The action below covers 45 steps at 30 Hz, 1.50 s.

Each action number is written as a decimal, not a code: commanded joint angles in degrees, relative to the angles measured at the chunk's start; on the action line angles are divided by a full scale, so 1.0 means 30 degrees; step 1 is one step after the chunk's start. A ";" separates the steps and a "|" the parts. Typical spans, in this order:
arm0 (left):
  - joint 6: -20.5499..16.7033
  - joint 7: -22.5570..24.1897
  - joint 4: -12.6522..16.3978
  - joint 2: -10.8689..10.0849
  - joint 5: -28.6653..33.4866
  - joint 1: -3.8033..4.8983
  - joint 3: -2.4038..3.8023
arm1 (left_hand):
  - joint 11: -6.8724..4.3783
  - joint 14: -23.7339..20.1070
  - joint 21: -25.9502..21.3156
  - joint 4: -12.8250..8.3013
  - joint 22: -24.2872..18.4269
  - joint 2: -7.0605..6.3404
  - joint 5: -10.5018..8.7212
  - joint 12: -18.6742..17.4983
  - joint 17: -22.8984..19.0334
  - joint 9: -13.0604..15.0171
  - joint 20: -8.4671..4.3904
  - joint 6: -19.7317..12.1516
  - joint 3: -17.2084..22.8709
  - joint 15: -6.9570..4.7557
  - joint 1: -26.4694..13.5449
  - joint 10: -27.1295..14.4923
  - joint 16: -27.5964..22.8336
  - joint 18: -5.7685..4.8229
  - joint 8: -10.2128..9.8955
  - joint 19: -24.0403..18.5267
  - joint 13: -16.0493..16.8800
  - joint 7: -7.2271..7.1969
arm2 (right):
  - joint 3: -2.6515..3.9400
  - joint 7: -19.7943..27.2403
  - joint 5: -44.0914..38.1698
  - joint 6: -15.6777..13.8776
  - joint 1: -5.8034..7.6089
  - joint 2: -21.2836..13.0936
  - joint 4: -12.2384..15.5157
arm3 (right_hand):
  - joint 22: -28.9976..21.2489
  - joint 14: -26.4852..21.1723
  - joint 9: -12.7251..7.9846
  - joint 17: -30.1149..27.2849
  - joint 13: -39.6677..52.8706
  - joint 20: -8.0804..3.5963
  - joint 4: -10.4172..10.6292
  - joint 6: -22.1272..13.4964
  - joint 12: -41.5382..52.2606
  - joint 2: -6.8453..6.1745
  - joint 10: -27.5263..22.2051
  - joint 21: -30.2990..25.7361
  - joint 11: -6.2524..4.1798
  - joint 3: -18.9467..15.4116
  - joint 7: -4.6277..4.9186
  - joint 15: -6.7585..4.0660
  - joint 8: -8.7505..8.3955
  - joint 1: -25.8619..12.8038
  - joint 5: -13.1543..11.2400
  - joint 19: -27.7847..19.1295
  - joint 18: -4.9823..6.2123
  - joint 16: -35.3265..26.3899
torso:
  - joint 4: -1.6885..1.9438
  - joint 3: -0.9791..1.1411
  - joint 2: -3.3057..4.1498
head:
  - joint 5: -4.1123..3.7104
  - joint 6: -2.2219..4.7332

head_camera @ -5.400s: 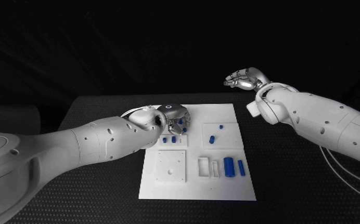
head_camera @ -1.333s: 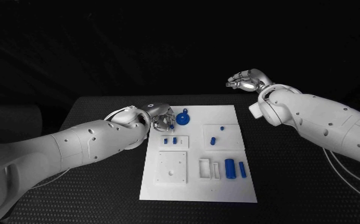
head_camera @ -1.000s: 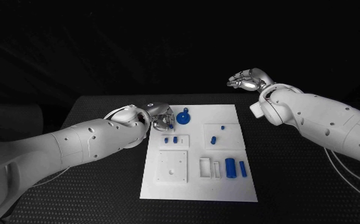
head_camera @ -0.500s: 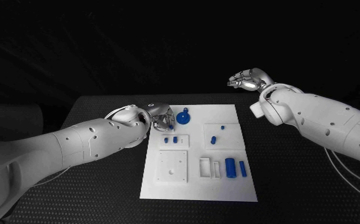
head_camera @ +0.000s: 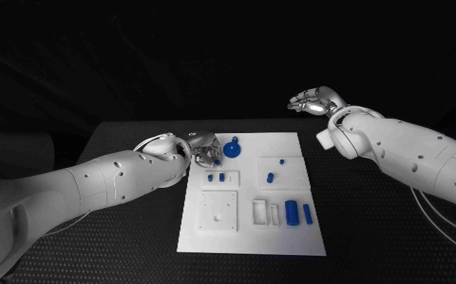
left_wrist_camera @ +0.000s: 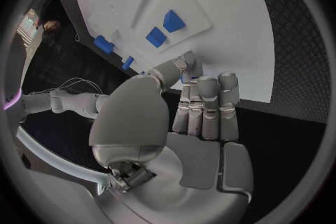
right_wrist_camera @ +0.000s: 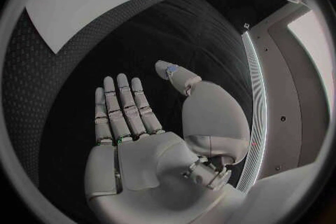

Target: Assemble the parts on the task board

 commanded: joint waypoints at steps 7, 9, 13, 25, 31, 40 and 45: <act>0.0496 -0.0004 0.0067 0.0047 0.0114 0.0005 -0.0001 | -0.0027 0.0088 0.0129 0.0102 0.0304 0.0173 0.0103 0.0115 -0.0020 0.0012 -0.0749 0.0082 0.0056 -0.0098 -0.0014 0.0136 0.0083 0.0608 0.0085 0.0082 0.0023 -0.0002 | 0.0006 0.0161 -0.0142 0.0194 -0.0003 -0.0008 0.0036 | 0.0046 -0.0121 -0.0029 -0.0032 -0.0028 0.0039 0.0023 -0.0116 -0.0074 0.0112 0.0141 -0.0104 -0.0058 -0.0028 0.0636 -0.0031 0.0066 -0.0046 0.0124 -0.0106 -0.0302 0.0140 | -0.0001 0.0001 0.0001 | -0.0015 -0.0029; 0.0485 0.0016 0.0098 0.0049 0.0114 0.0005 -0.0003 | -0.0028 0.0088 0.0128 0.0097 0.0305 0.0174 0.0102 0.0113 -0.0020 0.0011 -0.0751 0.0083 0.0058 -0.0099 -0.0013 0.0138 0.0084 0.0608 0.0086 0.0080 0.0025 -0.0003 | 0.0006 0.0161 -0.0142 0.0195 -0.0003 -0.0008 0.0027 | 0.0050 -0.0122 -0.0030 -0.0034 -0.0028 0.0038 0.0022 -0.0116 -0.0076 0.0111 0.0141 -0.0108 -0.0058 -0.0028 0.0637 -0.0031 0.0067 -0.0046 0.0124 -0.0105 -0.0302 0.0142 | -0.0003 0.0001 0.0000 | -0.0012 -0.0037; 0.0487 0.0020 0.0150 0.0078 0.0114 0.0005 -0.0005 | -0.0029 0.0087 0.0127 0.0092 0.0306 0.0179 0.0100 0.0107 -0.0020 0.0009 -0.0752 0.0083 0.0059 -0.0100 -0.0013 0.0141 0.0086 0.0607 0.0086 0.0077 0.0028 -0.0003 | 0.0006 0.0160 -0.0142 0.0201 -0.0003 -0.0004 0.0028 | 0.0058 -0.0125 -0.0033 -0.0039 -0.0027 0.0038 0.0021 -0.0117 -0.0077 0.0113 0.0143 -0.0114 -0.0058 -0.0027 0.0637 -0.0031 0.0069 -0.0047 0.0125 -0.0104 -0.0303 0.0146 | -0.0002 -0.0003 -0.0001 | -0.0021 -0.0032; 0.0608 -0.0002 0.0150 0.0177 0.0114 -0.0008 -0.0018 | -0.0032 0.0086 0.0126 0.0074 0.0309 0.0194 0.0096 0.0091 -0.0020 0.0003 -0.0758 0.0086 0.0063 -0.0104 -0.0016 0.0152 0.0094 0.0605 0.0090 0.0071 0.0039 -0.0005 | 0.0006 0.0152 -0.0142 0.0203 -0.0003 -0.0026 0.0030 | 0.0082 -0.0128 -0.0039 -0.0053 -0.0027 0.0038 0.0018 -0.0119 -0.0081 0.0118 0.0147 -0.0131 -0.0059 -0.0025 0.0637 -0.0032 0.0075 -0.0050 0.0127 -0.0100 -0.0303 0.0160 | -0.0008 0.0004 0.0004 | -0.0019 -0.0042; 0.0727 -0.0063 0.0080 0.0298 0.0110 -0.0015 -0.0027 | -0.0031 0.0084 0.0127 0.0067 0.0310 0.0202 0.0096 0.0082 -0.0021 0.0000 -0.0760 0.0083 0.0064 -0.0104 -0.0018 0.0153 0.0096 0.0604 0.0089 0.0070 0.0043 -0.0005 | 0.0006 0.0158 -0.0142 0.0208 -0.0003 -0.0011 0.0032 | 0.0093 -0.0131 -0.0043 -0.0059 -0.0027 0.0038 0.0016 -0.0119 -0.0084 0.0120 0.0148 -0.0140 -0.0059 -0.0024 0.0637 -0.0031 0.0079 -0.0050 0.0127 -0.0099 -0.0304 0.0166 | 0.0002 0.0002 0.0005 | -0.0037 -0.0009; 0.1137 -0.0178 -0.0088 0.0512 -0.0036 -0.0048 -0.0267 | -0.0029 0.0078 0.0130 0.0063 0.0313 0.0216 0.0101 0.0066 -0.0023 -0.0006 -0.0763 0.0075 0.0065 -0.0102 -0.0027 0.0150 0.0096 0.0602 0.0085 0.0070 0.0048 -0.0001 | 0.0006 0.0154 -0.0142 0.0214 -0.0003 -0.0013 0.0030 | 0.0109 -0.0134 -0.0047 -0.0068 -0.0027 0.0038 0.0015 -0.0120 -0.0087 0.0120 0.0151 -0.0151 -0.0059 -0.0025 0.0637 -0.0030 0.0083 -0.0054 0.0126 -0.0095 -0.0304 0.0175 | -0.0002 0.0001 0.0014 | -0.0060 -0.0061; 0.1206 -0.0176 -0.0127 0.0532 -0.0115 -0.0178 -0.0368 | -0.0027 0.0070 0.0130 0.0055 0.0316 0.0224 0.0105 0.0055 -0.0025 -0.0010 -0.0763 0.0067 0.0066 -0.0099 -0.0031 0.0147 0.0096 0.0599 0.0082 0.0064 0.0050 0.0001 | 0.0006 0.0152 -0.0142 0.0210 -0.0003 -0.0022 0.0030 | 0.0118 -0.0136 -0.0049 -0.0074 -0.0027 0.0038 0.0016 -0.0120 -0.0088 0.0122 0.0152 -0.0158 -0.0059 -0.0024 0.0637 -0.0030 0.0086 -0.0057 0.0127 -0.0093 -0.0304 0.0180 | -0.0009 -0.0007 0.0005 | -0.0085 -0.0088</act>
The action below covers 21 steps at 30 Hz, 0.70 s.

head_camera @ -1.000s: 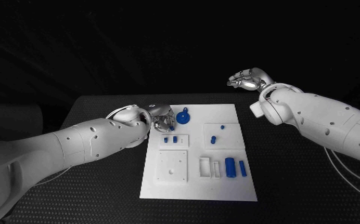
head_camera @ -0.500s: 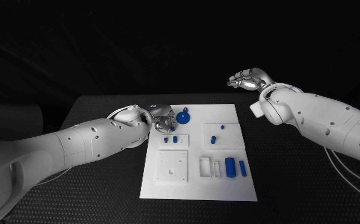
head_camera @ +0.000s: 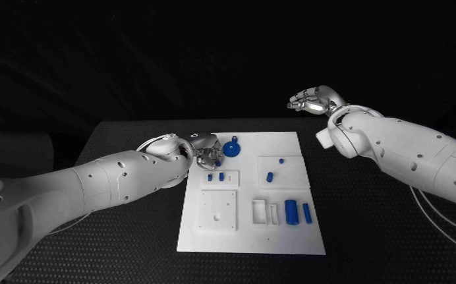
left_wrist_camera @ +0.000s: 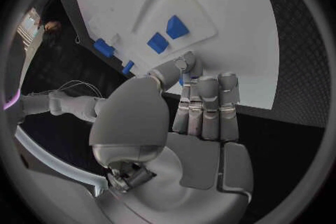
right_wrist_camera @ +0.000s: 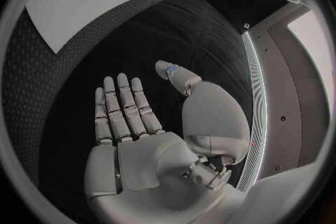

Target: Assemble the parts on the task board

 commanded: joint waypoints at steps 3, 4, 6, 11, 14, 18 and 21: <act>0.0725 0.0134 0.0099 0.0106 -0.0140 -0.0236 -0.0095 | 0.0004 -0.0009 0.0131 0.0008 0.0312 0.0218 0.0100 0.0069 -0.0028 -0.0032 -0.0730 0.0121 0.0030 -0.0085 -0.0057 0.0180 0.0096 0.0603 0.0043 0.0014 0.0019 0.0053 | 0.0006 0.0154 -0.0142 0.0194 -0.0003 -0.0014 0.0032 | 0.0027 -0.0139 -0.0020 -0.0030 -0.0028 0.0038 0.0016 -0.0120 -0.0090 0.0121 0.0082 -0.0086 0.0011 -0.0025 0.0638 -0.0027 0.0089 -0.0059 0.0126 -0.0091 -0.0302 0.0107 | 0.0003 -0.0006 -0.0001 | -0.0020 -0.0035; 0.0717 0.0135 0.0099 0.0102 -0.0142 -0.0239 -0.0097 | 0.0004 -0.0009 0.0131 0.0008 0.0312 0.0219 0.0099 0.0068 -0.0028 -0.0032 -0.0730 0.0121 0.0030 -0.0085 -0.0058 0.0181 0.0096 0.0603 0.0043 0.0014 0.0019 0.0053 | 0.0006 0.0154 -0.0142 0.0190 -0.0003 -0.0016 0.0032 | 0.0027 -0.0140 -0.0020 -0.0031 -0.0028 0.0038 0.0016 -0.0120 -0.0090 0.0120 0.0082 -0.0087 0.0012 -0.0025 0.0638 -0.0027 0.0089 -0.0059 0.0126 -0.0091 -0.0303 0.0107 | 0.0005 -0.0006 -0.0003 | -0.0020 -0.0028; 0.0708 0.0154 0.0115 0.0089 -0.0142 -0.0248 -0.0099 | 0.0004 -0.0011 0.0131 0.0005 0.0313 0.0225 0.0099 0.0067 -0.0028 -0.0033 -0.0730 0.0122 0.0031 -0.0085 -0.0058 0.0184 0.0097 0.0602 0.0044 0.0012 0.0021 0.0052 | 0.0006 0.0157 -0.0142 0.0192 -0.0003 -0.0016 0.0032 | 0.0031 -0.0141 -0.0021 -0.0033 -0.0028 0.0037 0.0016 -0.0120 -0.0091 0.0120 0.0082 -0.0089 0.0012 -0.0025 0.0638 -0.0027 0.0090 -0.0060 0.0126 -0.0090 -0.0302 0.0109 | 0.0012 -0.0007 -0.0008 | -0.0028 -0.0035; 0.0602 0.0220 0.0097 0.0077 -0.0142 -0.0267 -0.0101 | 0.0002 -0.0014 0.0132 -0.0003 0.0315 0.0230 0.0098 0.0065 -0.0028 -0.0034 -0.0731 0.0131 0.0031 -0.0086 -0.0060 0.0194 0.0100 0.0601 0.0049 0.0008 0.0027 0.0049 | 0.0006 0.0156 -0.0142 0.0199 -0.0003 -0.0011 0.0029 | 0.0039 -0.0142 -0.0024 -0.0038 -0.0028 0.0037 0.0016 -0.0120 -0.0093 0.0122 0.0083 -0.0095 0.0012 -0.0024 0.0638 -0.0027 0.0092 -0.0062 0.0128 -0.0088 -0.0302 0.0113 | 0.0010 -0.0005 -0.0008 | -0.0025 -0.0029; 0.0314 0.0284 0.0095 0.0067 -0.0036 -0.0267 -0.0101 | 0.0003 -0.0016 0.0133 -0.0006 0.0316 0.0226 0.0095 0.0061 -0.0028 -0.0037 -0.0731 0.0128 0.0026 -0.0086 -0.0068 0.0196 0.0102 0.0599 0.0048 0.0006 0.0030 0.0050 | 0.0006 0.0154 -0.0142 0.0203 -0.0003 -0.0014 0.0027 | 0.0044 -0.0144 -0.0025 -0.0041 -0.0028 0.0037 0.0017 -0.0121 -0.0093 0.0123 0.0084 -0.0099 0.0012 -0.0024 0.0638 -0.0027 0.0094 -0.0064 0.0128 -0.0087 -0.0303 0.0116 | 0.0020 -0.0007 0.0001 | -0.0035 -0.0010; 0.0104 0.0364 0.0082 0.0049 0.0252 -0.0267 -0.0099 | 0.0048 -0.0052 0.0138 -0.0126 0.0316 0.0114 0.0089 -0.0072 -0.0066 -0.0310 -0.0733 -0.0851 0.0065 -0.0044 -0.0017 0.0100 0.0075 0.0604 -0.0486 0.0017 0.0055 0.0426 | 0.0006 0.0152 -0.0142 0.0212 -0.0003 -0.0025 0.0023 | 0.0050 -0.0145 -0.0027 -0.0044 -0.0027 0.0037 0.0016 -0.0122 -0.0095 0.0122 0.0085 -0.0104 0.0012 -0.0024 0.0638 -0.0027 0.0095 -0.0065 0.0128 -0.0086 -0.0303 0.0119 | 0.0010 -0.0009 -0.0005 | -0.0033 0.0005; 0.0144 0.0315 0.0048 0.0000 0.0296 -0.0267 -0.0099 | 0.0138 -0.0103 0.0125 -0.0206 0.0311 -0.0041 0.0078 -0.0216 -0.0097 -0.0535 -0.0689 -0.1622 0.0082 0.0037 0.0065 -0.0049 0.0055 0.0607 -0.0892 -0.0002 0.0071 0.0709 | 0.0006 0.0148 -0.0142 0.0203 -0.0003 -0.0038 0.0016 | 0.0054 -0.0146 -0.0029 -0.0047 -0.0027 0.0037 0.0015 -0.0124 -0.0095 0.0122 0.0086 -0.0107 0.0011 -0.0024 0.0637 -0.0026 0.0095 -0.0065 0.0128 -0.0086 -0.0303 0.0122 | 0.0012 -0.0008 -0.0004 | -0.0035 0.0014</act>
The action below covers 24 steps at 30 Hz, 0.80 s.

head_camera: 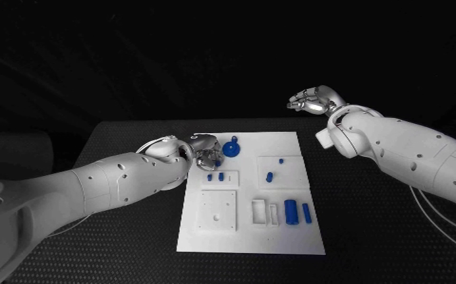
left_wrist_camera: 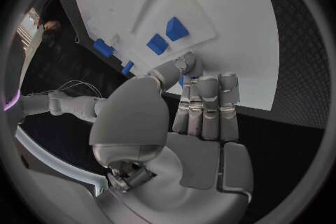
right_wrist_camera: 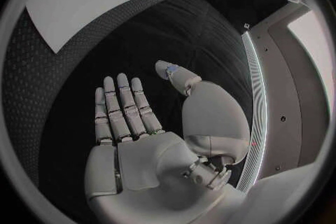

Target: Assemble the parts on the task board

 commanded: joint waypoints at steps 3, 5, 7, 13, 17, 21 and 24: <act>0.0413 0.0157 0.0017 -0.0041 0.0231 -0.0119 -0.0057 | 0.0134 -0.0173 0.0022 -0.0163 0.0316 -0.0256 0.0064 -0.0300 -0.0048 -0.0277 -0.0651 -0.1236 -0.0018 0.0114 0.0250 -0.0260 0.0039 0.0616 -0.0610 -0.0059 0.0013 0.0178 | 0.0006 0.0148 -0.0141 0.0201 -0.0003 -0.0026 0.0016 | 0.0035 -0.0147 -0.0032 -0.0034 -0.0028 0.0037 0.0012 -0.0125 -0.0096 0.0116 0.0087 -0.0111 0.0011 -0.0025 0.0638 -0.0026 0.0096 -0.0066 0.0127 -0.0086 -0.0305 0.0124 | -0.0004 0.0010 -0.0001 | -0.0009 0.0017; 0.0316 0.0027 -0.0038 -0.0106 0.0231 -0.0119 -0.0057 | 0.0175 -0.0244 0.0000 -0.0142 0.0318 -0.0354 0.0040 -0.0371 -0.0060 -0.0396 -0.0603 -0.1607 -0.0060 0.0155 0.0265 -0.0359 0.0026 0.0617 -0.0781 -0.0113 0.0023 0.0176 | 0.0006 0.0146 -0.0141 0.0205 -0.0003 -0.0028 0.0013 | 0.0037 -0.0149 -0.0033 -0.0036 -0.0028 0.0037 0.0011 -0.0126 -0.0098 0.0112 0.0086 -0.0113 0.0011 -0.0026 0.0638 -0.0025 0.0096 -0.0066 0.0126 -0.0086 -0.0305 0.0124 | -0.0002 0.0015 -0.0002 | -0.0014 0.0022; 0.0286 -0.0013 -0.0075 -0.0152 0.0231 -0.0119 -0.0057 | 0.0206 -0.0290 0.0001 -0.0136 0.0331 -0.0515 -0.0065 -0.0418 -0.0061 -0.0464 -0.0573 -0.1786 -0.0143 0.0185 0.0248 -0.0430 0.0035 0.0621 -0.0848 -0.0149 0.0035 0.0236 | 0.0006 0.0146 -0.0141 0.0206 -0.0003 -0.0034 0.0015 | 0.0038 -0.0150 -0.0034 -0.0037 -0.0028 0.0037 0.0009 -0.0127 -0.0098 0.0109 0.0085 -0.0115 0.0012 -0.0026 0.0638 -0.0025 0.0096 -0.0066 0.0126 -0.0087 -0.0305 0.0125 | -0.0006 0.0013 -0.0001 | -0.0018 0.0023; 0.0199 -0.0105 -0.0115 -0.0233 0.0218 -0.0119 -0.0053 | 0.0245 -0.0396 0.0027 -0.0105 0.0363 -0.0717 -0.0081 -0.0497 -0.0059 -0.0626 -0.0515 -0.2224 -0.0358 0.0229 0.0253 -0.0530 0.0075 0.0641 -0.0984 -0.0241 0.0081 0.0226 | 0.0006 0.0134 -0.0141 0.0258 -0.0003 -0.0045 0.0009 | 0.0045 -0.0156 -0.0036 -0.0043 -0.0029 0.0037 0.0003 -0.0131 -0.0102 0.0099 0.0082 -0.0123 0.0012 -0.0027 0.0639 -0.0023 0.0096 -0.0064 0.0126 -0.0089 -0.0306 0.0126 | -0.0007 0.0006 -0.0001 | -0.0033 0.0011; 0.0094 -0.0134 -0.0177 -0.0280 0.0182 -0.0119 -0.0052 | 0.0240 -0.0415 0.0043 -0.0068 0.0365 -0.0729 -0.0065 -0.0498 -0.0060 -0.0711 -0.0503 -0.2459 -0.0399 0.0223 0.0306 -0.0505 0.0105 0.0655 -0.1045 -0.0261 0.0124 0.0167 | 0.0004 0.0135 -0.0141 0.0261 -0.0003 -0.0041 0.0018 | 0.0052 -0.0162 -0.0039 -0.0048 -0.0030 0.0036 -0.0001 -0.0134 -0.0106 0.0093 0.0079 -0.0130 0.0013 -0.0027 0.0640 -0.0019 0.0096 -0.0063 0.0126 -0.0091 -0.0307 0.0127 | -0.0004 0.0001 -0.0003 | -0.0032 0.0046; -0.0115 -0.0086 -0.0258 -0.0392 0.0145 -0.0119 -0.0039 | 0.0231 -0.0415 0.0053 -0.0054 0.0363 -0.0745 -0.0053 -0.0494 -0.0062 -0.0756 -0.0504 -0.2584 -0.0413 0.0216 0.0357 -0.0487 0.0125 0.0665 -0.1068 -0.0262 0.0153 0.0158 | 0.0004 0.0091 -0.0191 0.0338 -0.0003 -0.0052 0.0037 | 0.0059 -0.0168 -0.0042 -0.0053 -0.0031 0.0036 -0.0007 -0.0138 -0.0109 0.0093 0.0076 -0.0137 0.0014 -0.0025 0.0640 -0.0016 0.0097 -0.0057 0.0126 -0.0092 -0.0307 0.0129 | 0.0008 0.0002 0.0005 | -0.0039 0.0067; -0.0534 0.0080 -0.0265 -0.0575 0.0134 -0.0119 -0.0022 | 0.0222 -0.0407 0.0062 -0.0048 0.0363 -0.0741 -0.0040 -0.0481 -0.0061 -0.0758 -0.0509 -0.2562 -0.0410 0.0208 0.0391 -0.0461 0.0138 0.0672 -0.1036 -0.0255 0.0171 0.0173 | 0.0004 -0.0022 -0.0623 0.0615 -0.0005 -0.0127 0.0137 | 0.0071 -0.0171 -0.0046 -0.0061 -0.0031 0.0031 -0.0029 -0.0142 -0.0113 0.0102 0.0076 -0.0149 0.0013 -0.0011 0.0638 -0.0007 0.0099 -0.0029 0.0130 -0.0094 -0.0305 0.0136 | -0.0004 -0.0004 0.0001 | -0.0041 0.0122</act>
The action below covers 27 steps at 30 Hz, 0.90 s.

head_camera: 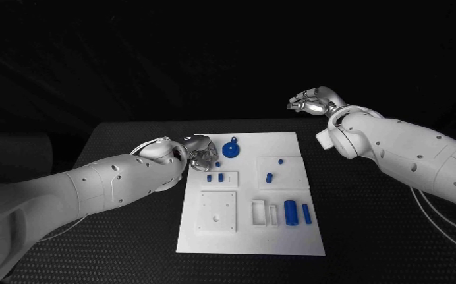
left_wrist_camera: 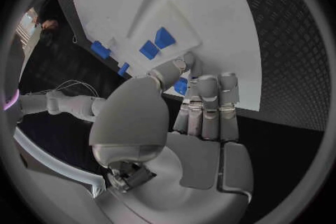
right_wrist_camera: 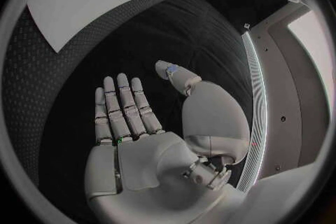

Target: Assemble the parts on the task board

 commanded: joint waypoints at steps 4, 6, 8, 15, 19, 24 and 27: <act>-0.1357 0.0561 -0.0041 -0.0542 0.1116 -0.0041 0.0049 | -0.0015 -0.0072 0.0091 0.0091 0.0344 -0.0094 -0.0035 -0.0042 -0.0032 0.0139 -0.0506 0.0407 0.0040 -0.0015 0.0266 -0.0044 0.0084 0.0677 0.0392 -0.0070 0.0086 0.0211 | 0.0005 -0.0244 -0.2850 0.1661 -0.0045 -0.0330 0.0402 | 0.0156 0.0062 -0.0048 -0.0021 -0.0018 -0.0008 -0.0627 -0.0126 -0.0105 0.0116 0.0131 -0.0072 -0.0001 0.0168 0.0630 -0.0069 0.0156 0.0692 0.0022 0.0122 -0.0230 0.0286 | -0.0018 -0.0006 0.0004 | -0.0071 0.0154; -0.1895 0.0925 -0.0017 -0.0760 0.2423 -0.0030 0.0262 | 0.0003 -0.0087 0.0099 0.0171 0.0341 -0.0138 -0.0044 -0.0045 -0.0054 0.0193 -0.0485 0.0674 0.0103 0.0003 0.0274 -0.0057 0.0072 0.0674 0.0592 -0.0075 0.0121 0.0253 | 0.0003 -0.0434 -0.4328 0.2370 -0.0096 -0.0502 0.0671 | 0.0238 0.0598 -0.0036 0.0059 0.0018 -0.0073 -0.0908 0.0019 0.0002 0.0182 0.0370 0.0051 -0.0092 0.0205 0.0579 -0.0275 0.0279 0.1010 -0.0317 0.0721 -0.0011 0.0669 | -0.0019 -0.0004 -0.0003 | -0.0182 0.0222; -0.2177 0.1387 0.0092 -0.1053 0.3930 0.0012 0.0478 | 0.0075 -0.0395 -0.0087 0.0300 0.0283 -0.0223 -0.0039 -0.0124 -0.0197 0.0255 -0.0393 0.0943 0.0180 0.0087 0.0149 -0.0204 -0.0204 0.0605 0.0809 -0.0351 0.0134 0.0341 | -0.0001 -0.0625 -0.5657 0.3188 -0.0135 -0.0689 0.0988 | 0.0235 0.1421 0.0020 0.0226 0.0070 -0.0143 -0.1164 0.0398 0.0259 0.0257 0.0899 0.0216 -0.0308 0.0221 0.0414 -0.0673 0.0513 0.1259 -0.0971 0.1626 0.0329 0.1199 | -0.0007 0.0002 -0.0007 | -0.0401 0.0293; -0.2635 0.3344 0.0508 -0.2076 1.2540 0.0551 0.0828 | 0.0712 -0.2196 -0.1908 0.1143 -0.0464 -0.0491 -0.0056 -0.0769 -0.1615 0.0263 0.0274 0.0691 0.0111 0.0744 -0.1221 -0.1381 -0.3085 0.0216 0.0976 -0.2054 -0.0028 0.0656 | -0.0039 -0.1148 -1.1044 0.4287 -0.0327 -0.1355 0.2469 | -0.0254 0.4707 0.0261 0.1206 0.0130 -0.0264 -0.1463 0.1815 0.0867 0.0348 0.2673 0.0755 -0.1057 0.0528 -0.0178 -0.2233 0.1191 0.1660 -0.3273 0.5342 0.1778 0.2922 | 0.0016 0.0026 -0.0009 | -0.0811 0.0456; -0.1974 0.4789 0.1083 -0.2691 1.7179 0.0745 0.0870 | 0.1021 -0.2974 -0.3342 0.1226 -0.1133 -0.0472 -0.0043 -0.0978 -0.2630 0.0314 0.0681 0.0483 -0.0443 0.1196 -0.1876 -0.1785 -0.5323 -0.0107 0.1142 -0.3066 -0.0034 0.0696 | -0.0138 -0.1341 -1.3617 0.4406 -0.0496 -0.1767 0.3403 | -0.0548 0.6385 0.0365 0.1961 0.0294 -0.0227 -0.1383 0.2423 0.0628 0.0206 0.3940 0.1070 -0.1503 0.0983 -0.0452 -0.3053 0.1356 0.1732 -0.4041 0.7385 0.2562 0.3601 | 0.0002 0.0012 -0.0023 | -0.0908 0.0478; -0.0687 0.7010 0.2160 -0.3389 1.9893 0.0776 0.0895 | 0.1196 -0.3307 -0.4865 0.1080 -0.1868 0.0178 0.0098 -0.1230 -0.3610 0.0406 0.1182 0.0434 -0.0780 0.1702 -0.2303 -0.1976 -0.8052 -0.0380 0.1448 -0.3733 -0.0227 0.0557 | -0.0517 -0.2007 -1.7476 0.4338 -0.0660 -0.2069 0.4633 | -0.0631 0.7483 0.0453 0.2568 0.0466 -0.0212 -0.1362 0.3021 0.0171 0.0039 0.5061 0.1262 -0.1822 0.1418 -0.0736 -0.3571 0.1503 0.1887 -0.4524 0.8679 0.3075 0.3867 | 0.0009 -0.0014 -0.0040 | -0.1036 0.0549; -0.0462 0.7358 0.2815 -0.3649 2.0307 0.0776 0.0912 | 0.1194 -0.2878 -0.5270 0.0668 -0.2030 0.0501 0.0414 -0.1399 -0.3782 0.0402 0.1256 0.0337 -0.1319 0.1773 -0.2618 -0.1913 -0.9133 -0.0349 0.1550 -0.3539 -0.0455 0.0506 | -0.0755 -0.2516 -1.8769 0.4422 -0.0697 -0.2135 0.5155 | -0.0638 0.7811 0.0440 0.2789 0.0492 -0.0284 -0.1144 0.3256 -0.0205 -0.0333 0.5420 0.1289 -0.1877 0.1878 -0.0819 -0.3715 0.1502 0.2015 -0.5107 0.9071 0.3086 0.3803 | 0.0015 -0.0046 -0.0032 | -0.1056 0.0579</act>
